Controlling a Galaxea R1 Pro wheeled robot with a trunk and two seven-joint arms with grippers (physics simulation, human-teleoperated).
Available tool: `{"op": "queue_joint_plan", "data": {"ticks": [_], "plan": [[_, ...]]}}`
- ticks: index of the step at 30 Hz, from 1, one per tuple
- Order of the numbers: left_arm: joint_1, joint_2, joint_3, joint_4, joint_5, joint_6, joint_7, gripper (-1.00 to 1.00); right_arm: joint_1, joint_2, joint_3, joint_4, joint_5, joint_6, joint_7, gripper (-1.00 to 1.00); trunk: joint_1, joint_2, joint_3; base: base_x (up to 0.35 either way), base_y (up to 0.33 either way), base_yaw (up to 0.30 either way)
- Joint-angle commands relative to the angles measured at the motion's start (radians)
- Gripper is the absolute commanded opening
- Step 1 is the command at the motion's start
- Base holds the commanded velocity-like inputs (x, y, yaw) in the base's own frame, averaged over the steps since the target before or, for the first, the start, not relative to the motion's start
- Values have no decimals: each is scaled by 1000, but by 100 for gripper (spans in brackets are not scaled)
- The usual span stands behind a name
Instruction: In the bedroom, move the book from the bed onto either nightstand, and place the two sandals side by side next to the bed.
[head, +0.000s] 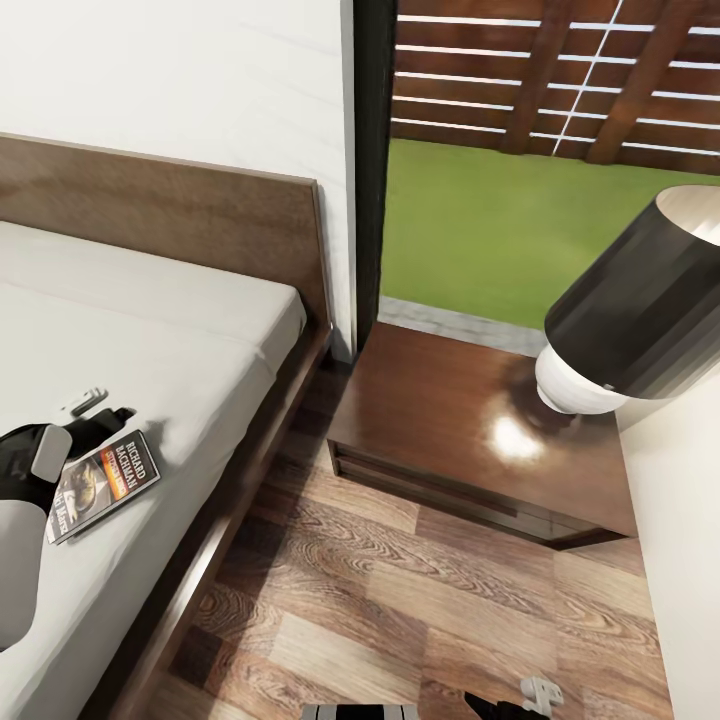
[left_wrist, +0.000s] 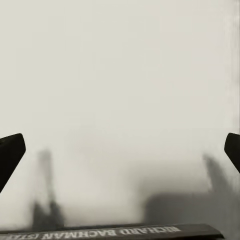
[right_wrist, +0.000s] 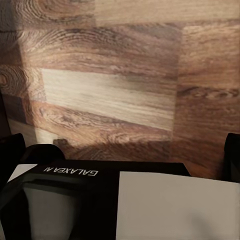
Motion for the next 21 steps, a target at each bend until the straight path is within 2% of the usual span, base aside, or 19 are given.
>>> {"op": "queue_joint_plan", "data": {"ticks": [1, 6, 15, 21], "plan": [[0, 0, 2, -1, 9, 6, -26, 100, -1, 0, 1, 1, -3, -2, 3, 100, 0, 0, -1, 0, 0, 0], [0, 0, 2, 0, 9, 6, -61, 100, -1, 0, 1, 1, -3, -2, 3, 100, 0, 0, -1, 0, 0, 0], [0, 0, 3, 1, 9, 5, -64, 100, 0, 0, 1, 1, -3, -2, 3, 100, 0, 0, -1, 0, 0, 0], [0, 0, 3, 14, 9, 4, -64, 100, 0, 0, 1, 1, -3, -2, 3, 100, 0, 0, -1, -203, 0, 0]]}}
